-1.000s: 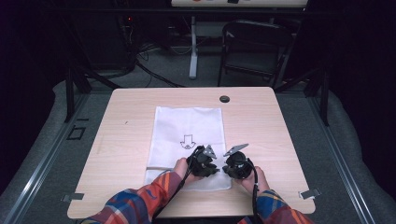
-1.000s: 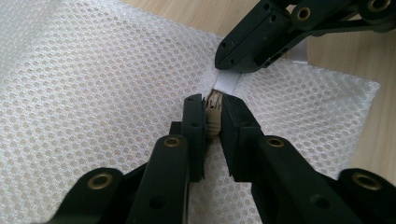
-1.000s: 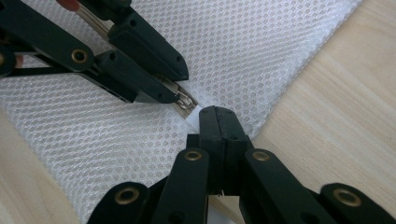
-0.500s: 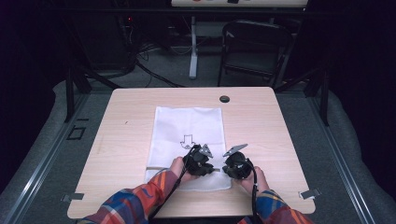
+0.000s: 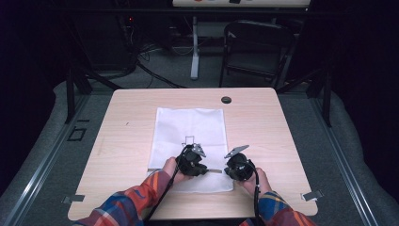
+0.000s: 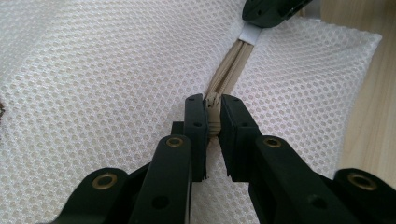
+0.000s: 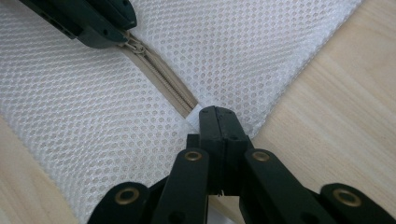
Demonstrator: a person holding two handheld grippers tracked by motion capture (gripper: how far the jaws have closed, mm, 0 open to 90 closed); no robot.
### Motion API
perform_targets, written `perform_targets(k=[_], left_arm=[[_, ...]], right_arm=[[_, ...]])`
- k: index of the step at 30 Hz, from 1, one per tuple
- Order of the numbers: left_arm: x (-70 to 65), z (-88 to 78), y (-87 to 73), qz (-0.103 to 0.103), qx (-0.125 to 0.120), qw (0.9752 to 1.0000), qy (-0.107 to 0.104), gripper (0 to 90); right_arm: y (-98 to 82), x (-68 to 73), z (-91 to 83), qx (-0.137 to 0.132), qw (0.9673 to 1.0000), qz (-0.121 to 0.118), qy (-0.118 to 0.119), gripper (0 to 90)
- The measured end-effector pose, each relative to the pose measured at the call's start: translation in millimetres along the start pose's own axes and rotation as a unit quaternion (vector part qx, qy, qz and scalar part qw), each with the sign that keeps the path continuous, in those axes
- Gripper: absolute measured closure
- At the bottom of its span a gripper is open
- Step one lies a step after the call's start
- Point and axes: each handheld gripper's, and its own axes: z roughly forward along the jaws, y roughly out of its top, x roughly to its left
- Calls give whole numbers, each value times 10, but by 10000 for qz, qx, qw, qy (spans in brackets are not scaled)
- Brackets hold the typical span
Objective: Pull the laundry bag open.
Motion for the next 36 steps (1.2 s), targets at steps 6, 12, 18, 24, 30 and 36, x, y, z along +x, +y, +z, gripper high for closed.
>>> perform_targets(k=[6, 12, 18, 24, 30, 36], left_arm=[[19, 11, 1, -20, 1, 10000, -52, 812], [20, 12, 0, -20, -5, 10000, -55, 811], [32, 12, -7, -61, -17, 9999, -84, 809], [36, 17, -22, -127, -102, 9998, -85, 808], [42, 24, -23, -170, -122, 9997, -110, 807], [43, 29, -23, -200, -82, 9997, -71, 804]], right_arm=[[29, 16, -4, -105, 9999, -72, 23, 900], [112, 59, 45, -274, 9995, -137, -6, 900], [129, 73, 83, -275, 9994, -177, 82, 900], [133, 89, 123, -302, 9993, -211, 103, 900], [119, 105, 121, -343, 9983, -478, 58, 900], [111, 122, 118, -355, 9974, -631, 27, 900]])
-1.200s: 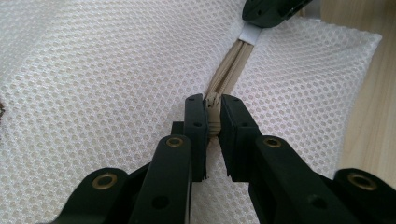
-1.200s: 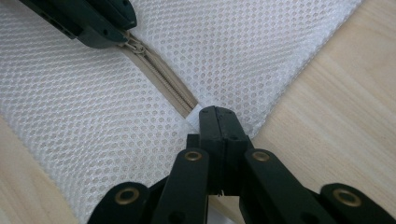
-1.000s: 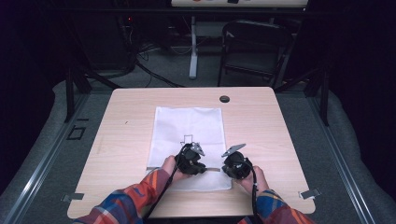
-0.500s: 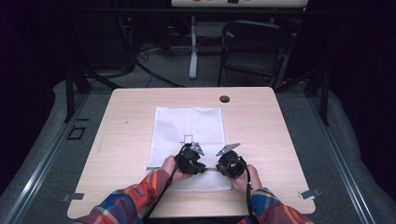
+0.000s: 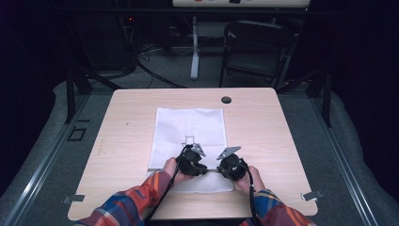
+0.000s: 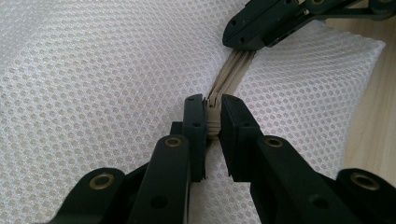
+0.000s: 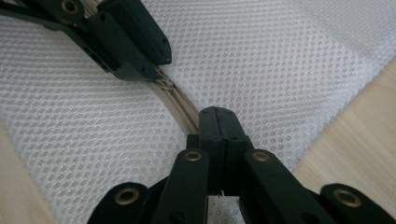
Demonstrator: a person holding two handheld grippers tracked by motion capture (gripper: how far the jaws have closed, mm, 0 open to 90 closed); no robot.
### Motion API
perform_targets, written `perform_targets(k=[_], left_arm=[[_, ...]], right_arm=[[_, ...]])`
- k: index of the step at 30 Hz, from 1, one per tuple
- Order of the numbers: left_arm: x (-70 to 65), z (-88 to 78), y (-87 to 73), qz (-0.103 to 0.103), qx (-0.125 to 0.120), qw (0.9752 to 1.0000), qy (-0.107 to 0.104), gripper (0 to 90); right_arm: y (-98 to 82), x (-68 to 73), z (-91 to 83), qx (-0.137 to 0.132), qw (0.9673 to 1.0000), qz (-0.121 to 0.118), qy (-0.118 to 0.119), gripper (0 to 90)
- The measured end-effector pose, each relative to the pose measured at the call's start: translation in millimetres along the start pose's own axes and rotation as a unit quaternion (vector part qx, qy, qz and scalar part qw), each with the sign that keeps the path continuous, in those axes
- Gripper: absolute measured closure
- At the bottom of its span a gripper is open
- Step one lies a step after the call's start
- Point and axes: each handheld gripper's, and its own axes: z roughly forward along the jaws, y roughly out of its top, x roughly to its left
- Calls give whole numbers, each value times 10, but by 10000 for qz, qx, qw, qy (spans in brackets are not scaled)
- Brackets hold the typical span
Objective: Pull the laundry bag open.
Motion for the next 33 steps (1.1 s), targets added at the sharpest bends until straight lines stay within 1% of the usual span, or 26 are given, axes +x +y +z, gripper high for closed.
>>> perform_targets(k=[2, 5, 8, 12, 13, 16, 21, 24, 30, 32, 33], left_arm=[[-4, 1, -4, -19, -21, 10000, -5, 805], [-21, 0, 0, 34, -10, 10000, 52, 809], [-35, -5, 4, 66, 17, 9999, 100, 812], [-55, -14, 8, 114, 74, 9998, 127, 815], [-57, -18, 7, 123, 95, 9998, 141, 815], [-40, -43, -13, 92, 118, 9998, 142, 815], [-22, -81, -45, 23, 131, 9998, 114, 814], [-20, -83, -50, 6, 109, 9999, 128, 814], [16, -135, -93, -32, 153, 9998, 133, 813], [17, -145, -109, -86, 138, 9998, 129, 813], [25, -153, -116, -73, 148, 9998, 118, 813]], right_arm=[[0, 6, 2, -12, 10000, -1, -7, 900], [-5, -10, -6, 22, 10000, 7, 62, 900], [-11, -5, -7, 32, 10000, 22, 60, 900], [-2, 18, -5, 60, 10000, -7, -18, 900], [3, 19, -9, 101, 9999, -21, -38, 900], [-1, -1, -9, 94, 9999, 97, 37, 900], [0, -6, -9, 97, 9999, 97, 58, 900], [0, -8, -9, 98, 9999, 100, 68, 900], [-1, -10, -8, 89, 9999, 108, 75, 900], [1, -12, -10, 112, 9999, 96, 71, 900], [2, -8, -8, 103, 9999, 101, 67, 900]])
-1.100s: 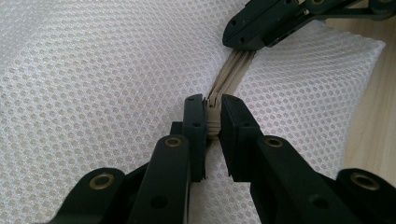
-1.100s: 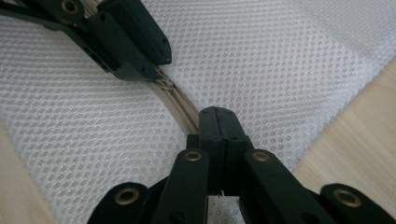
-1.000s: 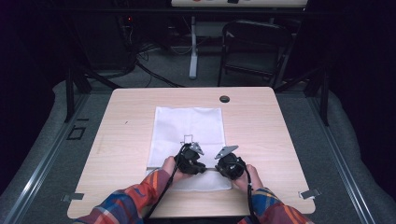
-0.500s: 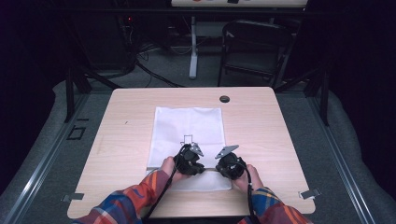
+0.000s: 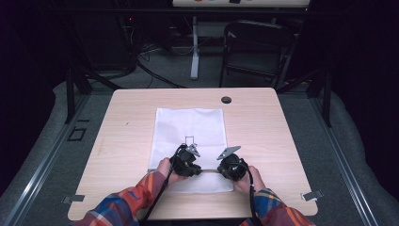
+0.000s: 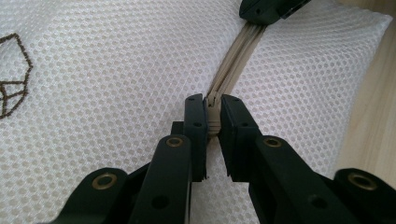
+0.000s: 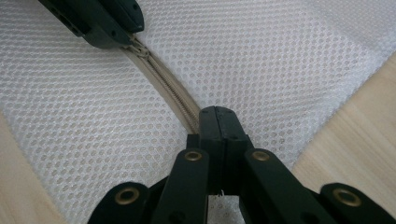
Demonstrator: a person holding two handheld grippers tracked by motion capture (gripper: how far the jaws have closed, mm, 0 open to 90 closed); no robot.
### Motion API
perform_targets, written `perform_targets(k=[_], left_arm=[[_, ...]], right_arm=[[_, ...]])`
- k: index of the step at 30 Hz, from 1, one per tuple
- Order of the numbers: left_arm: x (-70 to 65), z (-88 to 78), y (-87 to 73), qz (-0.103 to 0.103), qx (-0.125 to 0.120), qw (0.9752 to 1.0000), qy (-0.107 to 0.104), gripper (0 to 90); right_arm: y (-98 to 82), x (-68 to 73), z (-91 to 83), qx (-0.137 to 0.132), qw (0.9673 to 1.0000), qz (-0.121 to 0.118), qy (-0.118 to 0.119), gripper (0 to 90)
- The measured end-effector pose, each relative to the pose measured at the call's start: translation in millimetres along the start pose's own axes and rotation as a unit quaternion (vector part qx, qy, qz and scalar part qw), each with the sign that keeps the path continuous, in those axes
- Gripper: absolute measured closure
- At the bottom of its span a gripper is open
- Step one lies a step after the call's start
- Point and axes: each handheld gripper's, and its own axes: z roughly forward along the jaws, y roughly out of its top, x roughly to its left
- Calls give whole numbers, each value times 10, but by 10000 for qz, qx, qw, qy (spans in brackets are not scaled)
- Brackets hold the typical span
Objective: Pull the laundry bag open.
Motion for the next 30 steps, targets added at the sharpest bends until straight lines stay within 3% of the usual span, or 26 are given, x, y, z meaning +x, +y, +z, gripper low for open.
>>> perform_targets(k=[30], left_arm=[[126, -190, -212, -199, 81, 9997, 74, 812]], right_arm=[[3, 3, 0, 13, 10000, 25, -15, 900]])
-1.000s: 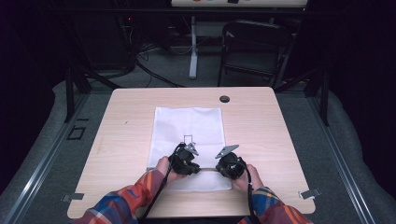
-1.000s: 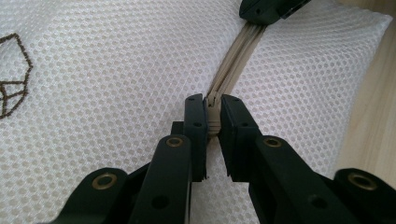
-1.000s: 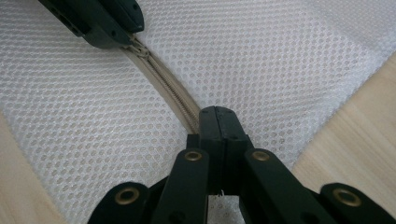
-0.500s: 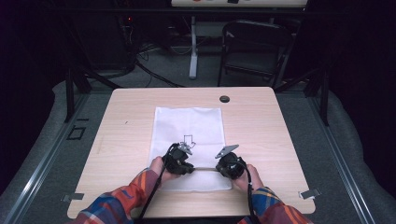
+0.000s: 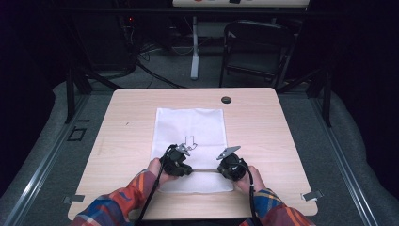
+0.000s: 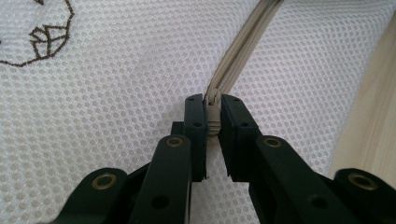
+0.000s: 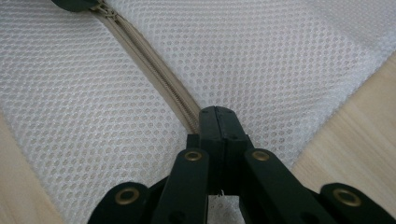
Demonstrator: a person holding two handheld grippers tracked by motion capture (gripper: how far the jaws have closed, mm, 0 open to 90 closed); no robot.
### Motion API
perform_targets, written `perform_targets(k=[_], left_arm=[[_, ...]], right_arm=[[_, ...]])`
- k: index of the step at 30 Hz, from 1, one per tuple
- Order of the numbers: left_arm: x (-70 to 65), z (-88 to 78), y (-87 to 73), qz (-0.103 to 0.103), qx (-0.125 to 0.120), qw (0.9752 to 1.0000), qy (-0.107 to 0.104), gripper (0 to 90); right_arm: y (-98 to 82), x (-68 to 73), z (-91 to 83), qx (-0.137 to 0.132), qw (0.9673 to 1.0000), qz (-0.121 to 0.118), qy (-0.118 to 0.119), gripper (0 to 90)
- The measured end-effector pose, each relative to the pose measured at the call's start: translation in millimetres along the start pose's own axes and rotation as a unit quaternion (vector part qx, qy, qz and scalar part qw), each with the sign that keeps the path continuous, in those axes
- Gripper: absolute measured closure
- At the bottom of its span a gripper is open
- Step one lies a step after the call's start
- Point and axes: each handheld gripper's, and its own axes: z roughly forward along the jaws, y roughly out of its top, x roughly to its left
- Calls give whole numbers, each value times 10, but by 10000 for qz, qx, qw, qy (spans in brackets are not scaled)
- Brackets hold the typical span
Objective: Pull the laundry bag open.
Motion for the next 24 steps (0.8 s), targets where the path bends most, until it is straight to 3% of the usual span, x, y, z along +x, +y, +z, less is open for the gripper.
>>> perform_targets(k=[24], left_arm=[[108, -137, -158, -159, 90, 9998, 120, 812]], right_arm=[[-1, -2, -2, 11, 10000, -2, 3, 900]])
